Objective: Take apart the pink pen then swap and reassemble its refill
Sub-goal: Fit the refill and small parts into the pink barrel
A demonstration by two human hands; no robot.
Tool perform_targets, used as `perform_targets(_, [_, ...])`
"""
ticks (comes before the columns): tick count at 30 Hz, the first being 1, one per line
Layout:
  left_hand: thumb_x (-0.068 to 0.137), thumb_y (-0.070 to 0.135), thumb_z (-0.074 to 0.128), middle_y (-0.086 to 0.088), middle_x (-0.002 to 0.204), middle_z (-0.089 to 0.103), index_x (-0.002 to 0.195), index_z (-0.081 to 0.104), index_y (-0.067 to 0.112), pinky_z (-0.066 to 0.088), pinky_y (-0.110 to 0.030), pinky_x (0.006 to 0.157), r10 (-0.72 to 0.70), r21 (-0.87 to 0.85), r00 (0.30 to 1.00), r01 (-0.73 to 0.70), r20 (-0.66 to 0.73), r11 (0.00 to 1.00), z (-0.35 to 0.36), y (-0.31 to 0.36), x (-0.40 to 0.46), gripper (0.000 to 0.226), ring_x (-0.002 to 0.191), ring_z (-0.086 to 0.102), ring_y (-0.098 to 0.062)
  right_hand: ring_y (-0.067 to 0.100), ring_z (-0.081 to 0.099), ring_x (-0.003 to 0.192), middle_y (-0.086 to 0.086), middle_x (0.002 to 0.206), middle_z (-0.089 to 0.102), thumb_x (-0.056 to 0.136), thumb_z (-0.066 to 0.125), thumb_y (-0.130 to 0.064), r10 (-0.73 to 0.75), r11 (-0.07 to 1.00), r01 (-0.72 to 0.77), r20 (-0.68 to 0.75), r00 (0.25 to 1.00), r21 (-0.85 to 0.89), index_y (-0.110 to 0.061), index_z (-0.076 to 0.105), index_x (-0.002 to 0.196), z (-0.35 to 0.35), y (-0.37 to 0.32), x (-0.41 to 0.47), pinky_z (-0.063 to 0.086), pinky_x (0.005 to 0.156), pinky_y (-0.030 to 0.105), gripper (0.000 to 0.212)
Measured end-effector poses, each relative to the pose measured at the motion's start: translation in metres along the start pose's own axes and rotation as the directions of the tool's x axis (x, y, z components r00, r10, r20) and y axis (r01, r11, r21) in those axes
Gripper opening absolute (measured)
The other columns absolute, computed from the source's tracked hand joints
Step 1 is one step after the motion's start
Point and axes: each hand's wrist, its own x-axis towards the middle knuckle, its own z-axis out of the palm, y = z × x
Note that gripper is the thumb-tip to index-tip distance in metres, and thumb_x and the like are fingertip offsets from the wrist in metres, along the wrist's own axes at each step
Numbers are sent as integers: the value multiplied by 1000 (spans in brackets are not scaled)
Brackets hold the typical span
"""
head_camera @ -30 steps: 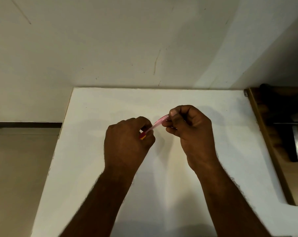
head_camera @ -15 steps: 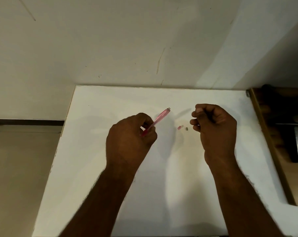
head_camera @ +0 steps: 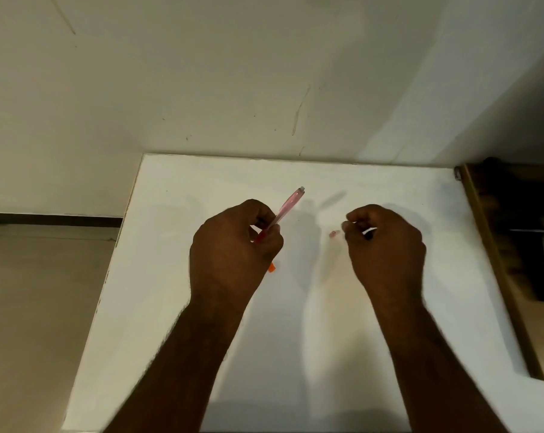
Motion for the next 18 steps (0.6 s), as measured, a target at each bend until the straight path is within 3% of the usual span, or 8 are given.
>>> perform_targets(4, [80, 35, 71, 24, 75, 70, 81, 63, 36, 42, -16, 56, -8, 3, 1000, 8, 16, 1000, 0, 0, 0, 8, 63, 66, 9, 23, 72, 95, -1, 104, 78, 91, 73, -22, 97, 993, -92, 65, 993, -78, -22, 75, 108, -4, 16, 4, 43, 80, 26, 17])
perform_targets(9, [80, 35, 72, 22, 76, 71, 81, 64, 35, 39, -6, 53, -21, 21, 999, 20, 45, 1000, 2, 0, 0, 8, 65, 66, 8, 26, 72, 99, 1, 105, 79, 92, 72, -26, 66, 989, -51, 108, 992, -135, -21, 77, 107, 3, 13, 1, 47, 82, 30, 16])
perform_targets(13, [80, 34, 71, 20, 78, 72, 83, 66, 33, 54, -26, 63, -9, 37, 999, 7, 49, 999, 4, 1, -1, 6, 68, 68, -2, 27, 71, 91, 2, 100, 76, 92, 69, -25, 48, 982, -29, 101, 994, -185, -22, 77, 98, 7, 11, 0, 44, 73, 29, 10])
perform_targets(18, [80, 34, 71, 19, 79, 72, 83, 66, 32, 57, -33, 67, -10, 31, 998, 8, 65, 1000, 5, 2, -3, 6, 69, 69, -3, 23, 64, 78, 0, 90, 73, 89, 67, -20, 47, 984, -26, 115, 992, -176, -21, 70, 87, 10, 12, 0, 37, 68, 27, 4])
